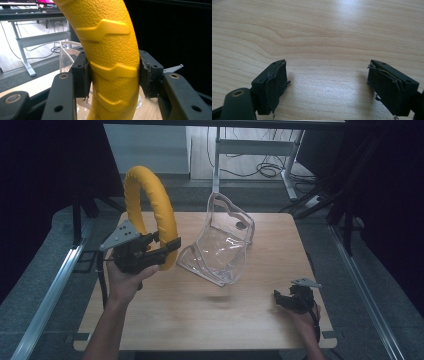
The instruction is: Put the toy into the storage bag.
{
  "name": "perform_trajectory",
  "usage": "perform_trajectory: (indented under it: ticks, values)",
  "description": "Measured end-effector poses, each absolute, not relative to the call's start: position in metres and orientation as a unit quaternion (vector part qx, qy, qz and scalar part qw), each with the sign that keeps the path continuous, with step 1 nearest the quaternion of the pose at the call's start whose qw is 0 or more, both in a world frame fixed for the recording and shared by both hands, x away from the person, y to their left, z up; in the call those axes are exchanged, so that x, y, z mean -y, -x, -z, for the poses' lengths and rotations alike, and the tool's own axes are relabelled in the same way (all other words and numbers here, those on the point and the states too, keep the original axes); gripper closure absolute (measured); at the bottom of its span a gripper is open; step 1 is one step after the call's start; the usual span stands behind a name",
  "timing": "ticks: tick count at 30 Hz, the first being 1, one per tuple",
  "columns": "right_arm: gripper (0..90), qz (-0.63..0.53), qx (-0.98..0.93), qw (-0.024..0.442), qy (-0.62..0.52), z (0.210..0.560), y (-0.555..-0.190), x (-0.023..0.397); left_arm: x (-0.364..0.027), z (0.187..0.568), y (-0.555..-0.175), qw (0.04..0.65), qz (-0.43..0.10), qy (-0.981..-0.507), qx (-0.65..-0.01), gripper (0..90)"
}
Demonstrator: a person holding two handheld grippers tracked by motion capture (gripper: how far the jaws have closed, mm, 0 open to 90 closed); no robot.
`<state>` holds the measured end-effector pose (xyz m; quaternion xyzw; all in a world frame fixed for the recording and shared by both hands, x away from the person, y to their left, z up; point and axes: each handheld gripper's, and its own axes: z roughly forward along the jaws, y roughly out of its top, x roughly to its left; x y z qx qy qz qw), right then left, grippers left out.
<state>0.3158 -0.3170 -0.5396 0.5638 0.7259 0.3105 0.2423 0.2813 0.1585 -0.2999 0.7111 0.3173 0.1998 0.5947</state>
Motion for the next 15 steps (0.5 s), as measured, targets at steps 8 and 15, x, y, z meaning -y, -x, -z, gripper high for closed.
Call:
perform_trajectory:
  ticks: [8,15]
  values:
    - [16.4,-0.310,-0.726,0.243,-0.563,0.540,-0.316,0.317,-0.149,0.292,-0.286,0.594,-0.204,-0.715,-0.308,50.2]
    - [16.5,-0.310,-0.726,0.243,-0.563,0.540,-0.316,0.317,-0.140,0.287,-0.289,0.594,-0.203,-0.718,-0.300,50.1]
